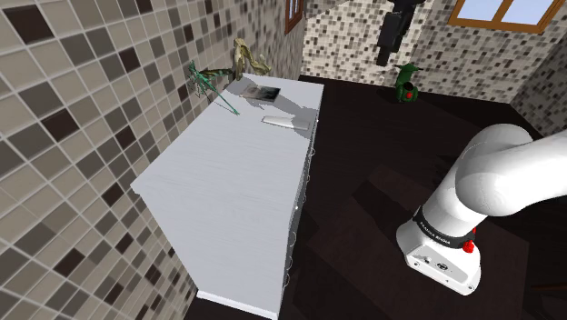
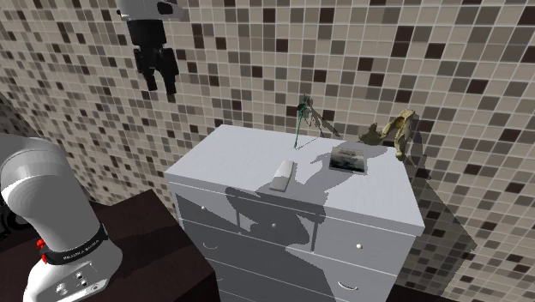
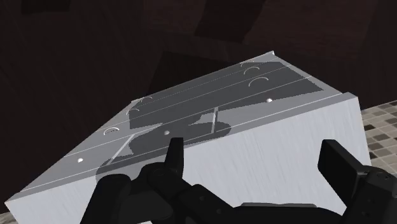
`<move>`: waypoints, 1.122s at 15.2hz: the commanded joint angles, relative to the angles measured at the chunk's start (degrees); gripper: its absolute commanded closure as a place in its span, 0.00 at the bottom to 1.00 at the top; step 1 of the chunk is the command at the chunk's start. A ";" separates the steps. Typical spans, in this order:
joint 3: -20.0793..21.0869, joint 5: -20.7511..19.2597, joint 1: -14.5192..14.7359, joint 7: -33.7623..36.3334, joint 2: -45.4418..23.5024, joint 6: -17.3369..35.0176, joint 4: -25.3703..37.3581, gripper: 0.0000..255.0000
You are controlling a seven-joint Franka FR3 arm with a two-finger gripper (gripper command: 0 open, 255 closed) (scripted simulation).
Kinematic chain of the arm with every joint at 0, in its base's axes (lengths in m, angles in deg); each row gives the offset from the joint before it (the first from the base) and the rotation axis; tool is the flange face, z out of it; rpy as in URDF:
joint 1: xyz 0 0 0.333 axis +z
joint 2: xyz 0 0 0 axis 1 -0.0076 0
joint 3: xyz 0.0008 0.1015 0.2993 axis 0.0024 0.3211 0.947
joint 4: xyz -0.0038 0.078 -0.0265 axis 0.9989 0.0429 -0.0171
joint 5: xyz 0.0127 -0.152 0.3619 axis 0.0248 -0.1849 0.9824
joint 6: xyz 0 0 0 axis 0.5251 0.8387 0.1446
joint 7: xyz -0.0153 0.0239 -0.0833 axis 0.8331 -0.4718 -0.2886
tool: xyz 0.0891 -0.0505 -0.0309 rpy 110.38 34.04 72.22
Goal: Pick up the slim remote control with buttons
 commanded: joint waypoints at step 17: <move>-9.10 -1.70 1.23 -12.69 -25.64 28.13 -1.61 0.00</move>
